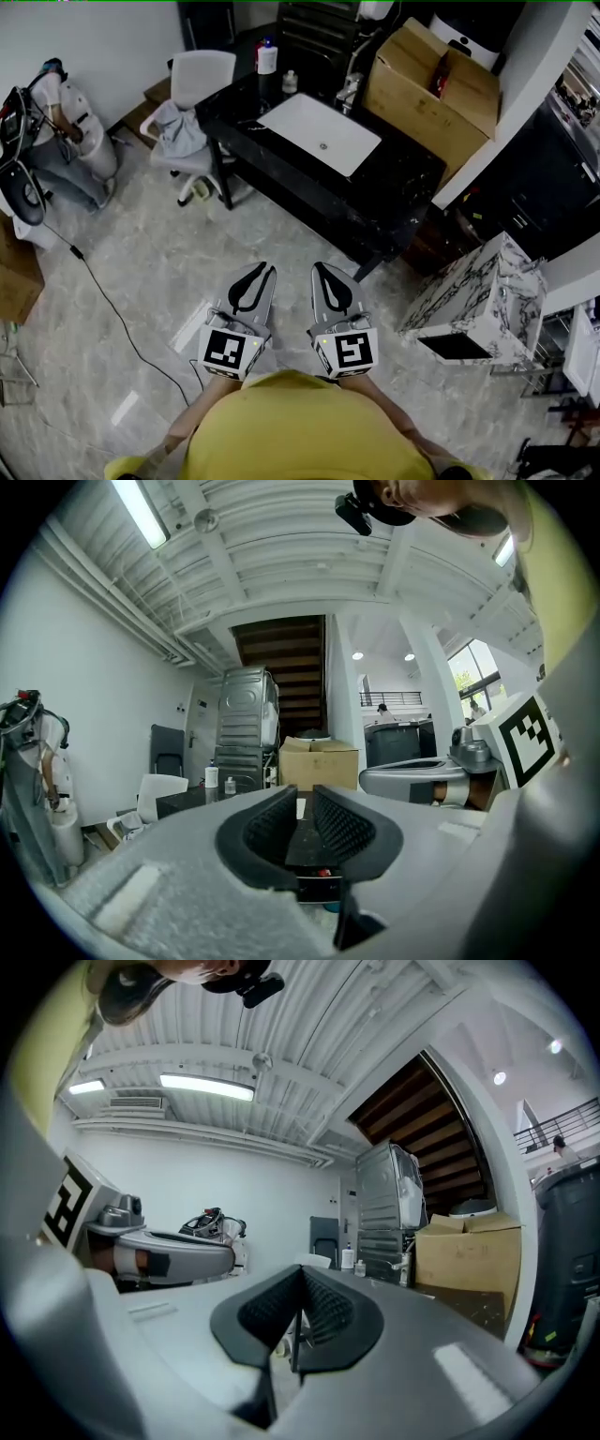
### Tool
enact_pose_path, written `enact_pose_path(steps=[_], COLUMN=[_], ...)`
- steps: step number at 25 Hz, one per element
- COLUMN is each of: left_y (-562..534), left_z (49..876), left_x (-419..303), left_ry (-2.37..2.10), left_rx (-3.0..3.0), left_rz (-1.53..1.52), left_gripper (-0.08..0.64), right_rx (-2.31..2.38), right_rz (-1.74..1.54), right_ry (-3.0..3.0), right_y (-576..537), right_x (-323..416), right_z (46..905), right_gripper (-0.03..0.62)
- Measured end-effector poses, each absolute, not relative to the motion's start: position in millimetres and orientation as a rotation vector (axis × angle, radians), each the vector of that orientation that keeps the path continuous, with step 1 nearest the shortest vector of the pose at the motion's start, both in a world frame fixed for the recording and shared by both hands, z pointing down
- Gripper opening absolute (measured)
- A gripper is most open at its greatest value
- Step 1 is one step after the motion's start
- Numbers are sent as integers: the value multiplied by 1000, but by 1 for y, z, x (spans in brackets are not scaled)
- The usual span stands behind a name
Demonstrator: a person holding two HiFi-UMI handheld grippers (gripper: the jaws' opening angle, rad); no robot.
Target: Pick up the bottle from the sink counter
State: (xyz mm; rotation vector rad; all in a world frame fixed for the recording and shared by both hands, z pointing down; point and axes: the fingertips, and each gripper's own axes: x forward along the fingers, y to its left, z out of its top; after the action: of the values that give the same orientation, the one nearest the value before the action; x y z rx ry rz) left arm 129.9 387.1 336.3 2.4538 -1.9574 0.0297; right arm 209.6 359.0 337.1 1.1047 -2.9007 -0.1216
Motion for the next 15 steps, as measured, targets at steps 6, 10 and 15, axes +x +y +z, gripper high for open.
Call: enact_pose_path(steps=[6, 10, 15], left_y=[304, 253, 203], left_z=[332, 333, 333], left_x=[76, 38, 0], left_ry=[-1882, -1850, -1800], left_rx=[2513, 2544, 2575], left_rz=[36, 29, 21], left_gripper=[99, 103, 121], right_rx=[1154, 1187, 1231], right_rz=[-104, -108, -102], right_ry=[-2869, -2847, -2815], right_y=[278, 229, 184], right_x=[154, 119, 85], right_z=[335, 336, 340], right_gripper=[0, 0, 0])
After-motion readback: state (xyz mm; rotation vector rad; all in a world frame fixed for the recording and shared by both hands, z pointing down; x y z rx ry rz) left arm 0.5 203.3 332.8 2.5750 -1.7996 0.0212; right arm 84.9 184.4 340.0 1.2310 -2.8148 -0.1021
